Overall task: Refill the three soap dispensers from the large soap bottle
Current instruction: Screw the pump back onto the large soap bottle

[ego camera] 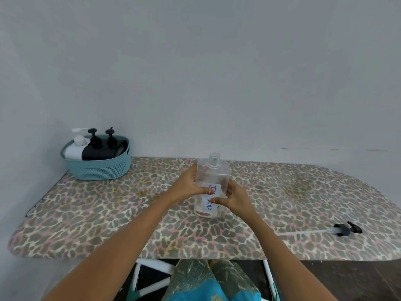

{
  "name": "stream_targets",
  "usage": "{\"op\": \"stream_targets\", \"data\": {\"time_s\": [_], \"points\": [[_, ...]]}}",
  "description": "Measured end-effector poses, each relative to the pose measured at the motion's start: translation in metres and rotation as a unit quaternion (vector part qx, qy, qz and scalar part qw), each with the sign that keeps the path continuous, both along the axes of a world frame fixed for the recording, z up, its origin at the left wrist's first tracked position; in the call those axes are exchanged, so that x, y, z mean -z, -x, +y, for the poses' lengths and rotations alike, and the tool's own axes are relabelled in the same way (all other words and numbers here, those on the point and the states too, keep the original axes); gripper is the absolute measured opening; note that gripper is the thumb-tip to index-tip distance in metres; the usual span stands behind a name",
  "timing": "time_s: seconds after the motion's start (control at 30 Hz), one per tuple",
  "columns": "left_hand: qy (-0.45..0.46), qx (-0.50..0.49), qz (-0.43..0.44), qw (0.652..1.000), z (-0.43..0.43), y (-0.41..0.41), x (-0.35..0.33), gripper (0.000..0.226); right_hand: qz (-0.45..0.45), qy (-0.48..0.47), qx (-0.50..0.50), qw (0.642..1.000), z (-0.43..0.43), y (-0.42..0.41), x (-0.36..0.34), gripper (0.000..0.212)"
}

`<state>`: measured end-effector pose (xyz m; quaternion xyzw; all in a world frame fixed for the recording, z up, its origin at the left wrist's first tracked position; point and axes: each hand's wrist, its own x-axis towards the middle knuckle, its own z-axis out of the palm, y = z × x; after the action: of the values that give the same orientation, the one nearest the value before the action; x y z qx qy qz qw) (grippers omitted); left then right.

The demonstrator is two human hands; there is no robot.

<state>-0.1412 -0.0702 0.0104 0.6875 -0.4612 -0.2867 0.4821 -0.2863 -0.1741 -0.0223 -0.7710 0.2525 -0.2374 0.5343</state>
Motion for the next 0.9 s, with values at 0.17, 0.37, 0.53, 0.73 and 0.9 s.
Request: {"op": "stream_targets", "data": {"time_s": [0.17, 0.37, 0.53, 0.73, 0.9], "points": [[0.001, -0.005, -0.006, 1.000, 0.002, 0.002, 0.008, 0.081, 0.010, 0.000, -0.006, 1.000, -0.001, -0.001, 0.010, 0.064], [-0.007, -0.002, -0.014, 1.000, 0.001, 0.005, 0.006, 0.076, 0.018, -0.009, -0.020, 1.000, 0.001, 0.002, 0.013, 0.067], [-0.013, -0.008, 0.000, 1.000, 0.002, 0.006, 0.005, 0.076, 0.075, 0.084, 0.063, 0.992, -0.018, 0.035, 0.005, 0.063], [-0.018, -0.017, 0.004, 1.000, 0.000, 0.003, 0.008, 0.078, 0.108, 0.167, 0.292, 0.935, -0.072, 0.134, 0.011, 0.031], [-0.019, -0.032, 0.005, 0.999, -0.002, 0.006, 0.008, 0.074, 0.139, 0.175, 0.417, 0.881, -0.088, 0.200, 0.028, 0.033]]}}
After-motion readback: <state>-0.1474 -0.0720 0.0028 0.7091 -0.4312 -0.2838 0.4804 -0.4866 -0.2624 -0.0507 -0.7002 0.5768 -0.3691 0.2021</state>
